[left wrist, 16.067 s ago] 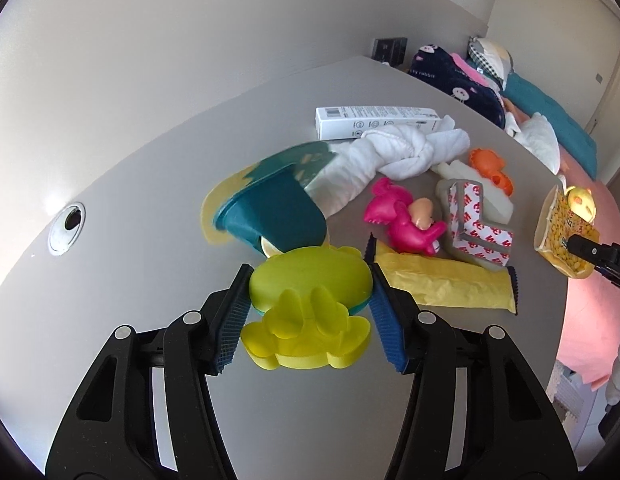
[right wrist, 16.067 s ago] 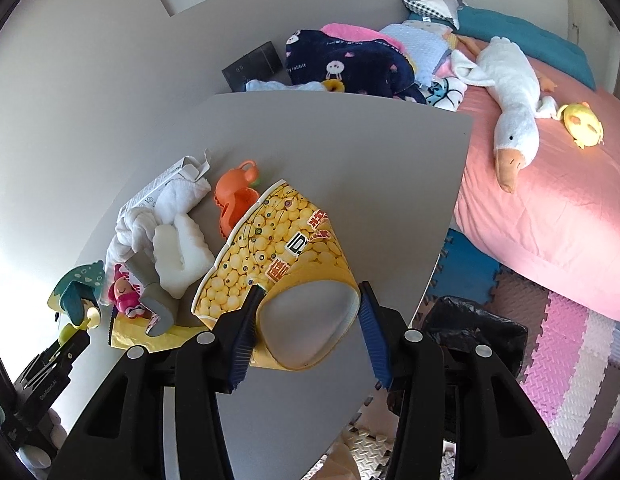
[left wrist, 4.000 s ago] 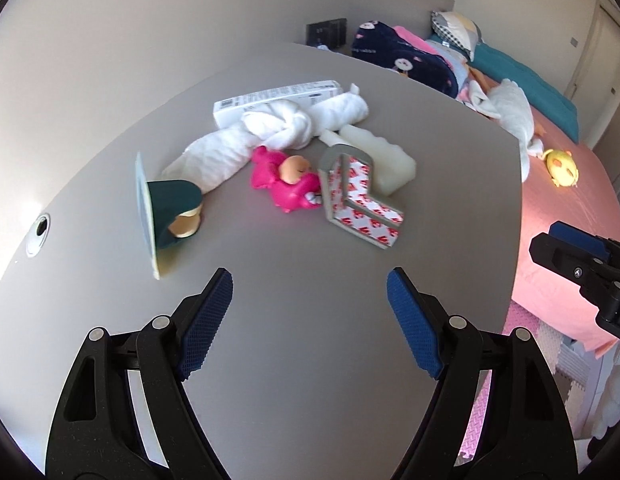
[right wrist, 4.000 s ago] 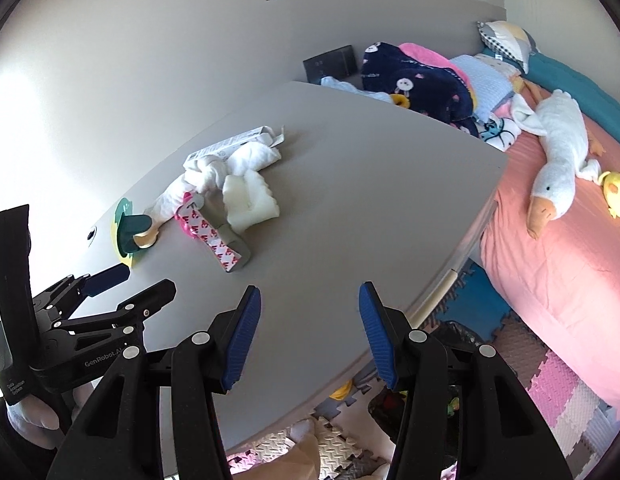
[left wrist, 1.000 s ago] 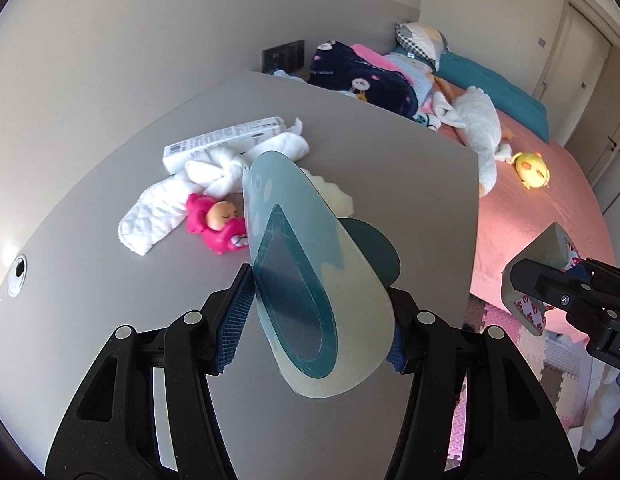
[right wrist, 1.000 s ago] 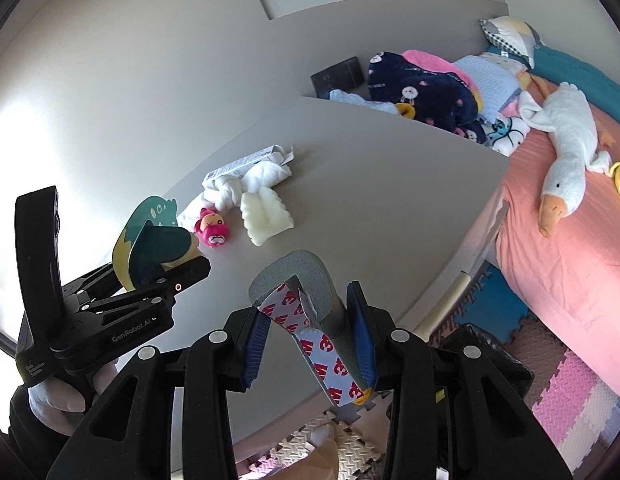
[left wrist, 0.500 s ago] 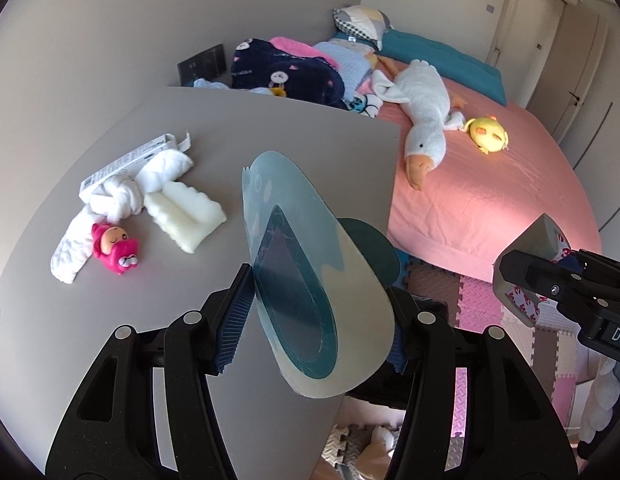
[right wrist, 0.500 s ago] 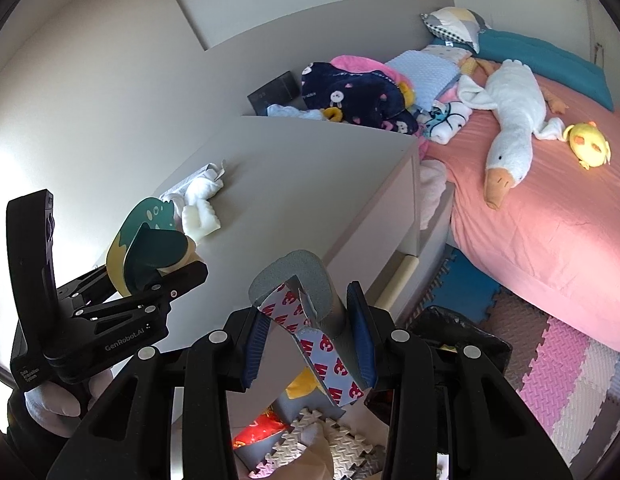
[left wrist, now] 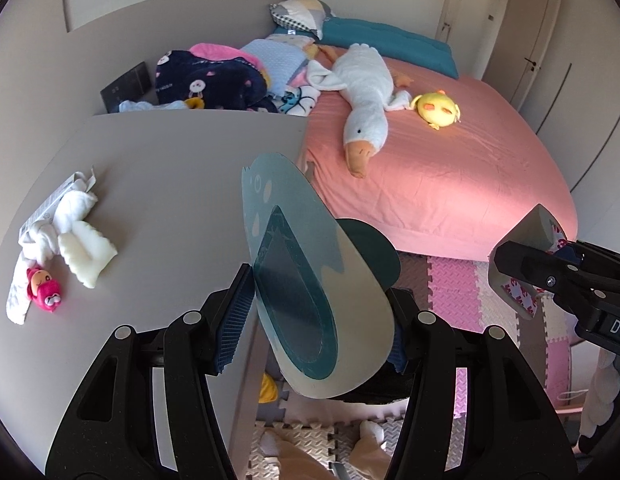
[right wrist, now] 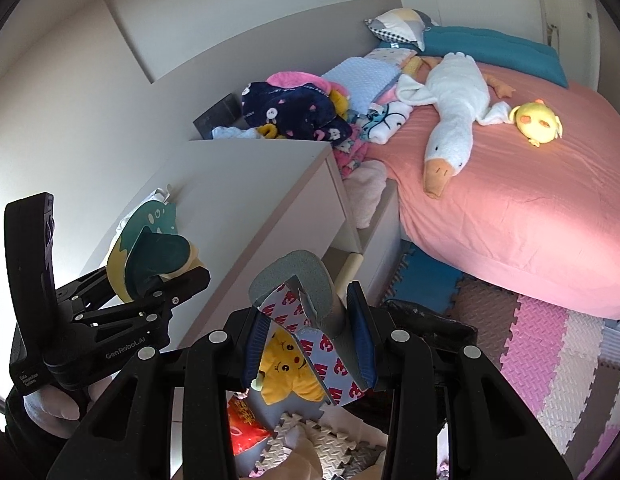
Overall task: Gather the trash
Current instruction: 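Carry the patterned box and teal fan toy over the bin, then open both tools to drop the box and fan toy into the bin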
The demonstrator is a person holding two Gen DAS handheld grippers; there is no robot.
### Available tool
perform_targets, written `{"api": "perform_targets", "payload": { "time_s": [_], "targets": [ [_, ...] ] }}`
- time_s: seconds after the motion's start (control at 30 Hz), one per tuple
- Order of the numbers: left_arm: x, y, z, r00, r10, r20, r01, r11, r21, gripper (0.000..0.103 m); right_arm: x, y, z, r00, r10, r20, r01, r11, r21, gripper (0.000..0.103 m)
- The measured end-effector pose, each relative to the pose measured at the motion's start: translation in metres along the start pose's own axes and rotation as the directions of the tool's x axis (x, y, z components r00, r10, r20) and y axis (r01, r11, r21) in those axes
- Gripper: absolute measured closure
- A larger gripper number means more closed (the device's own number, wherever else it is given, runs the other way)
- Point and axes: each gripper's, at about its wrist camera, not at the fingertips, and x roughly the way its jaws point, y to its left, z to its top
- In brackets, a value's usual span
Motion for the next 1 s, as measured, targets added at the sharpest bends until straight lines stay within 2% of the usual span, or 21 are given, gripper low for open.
{"api": "perform_targets", "payload": {
  "time_s": [0.63, 1.0],
  "targets": [
    [0.021, -0.071, 0.010, 0.992, -0.119, -0.047, 0.125, 0.979, 0.162, 0.047, -0.029, -0.062, -0.011, 0.990, -0.134, 0.031, 0.129, 0.983, 0.133, 0.063],
    [0.031, -0.087, 0.011, 0.987, -0.144, -0.076, 0.157, 0.966, 0.207, 0.047, -0.033, -0.077, -0.012, 0.985, -0.169, 0.032, 0.161, 0.973, 0.167, 0.063]
  ]
}}
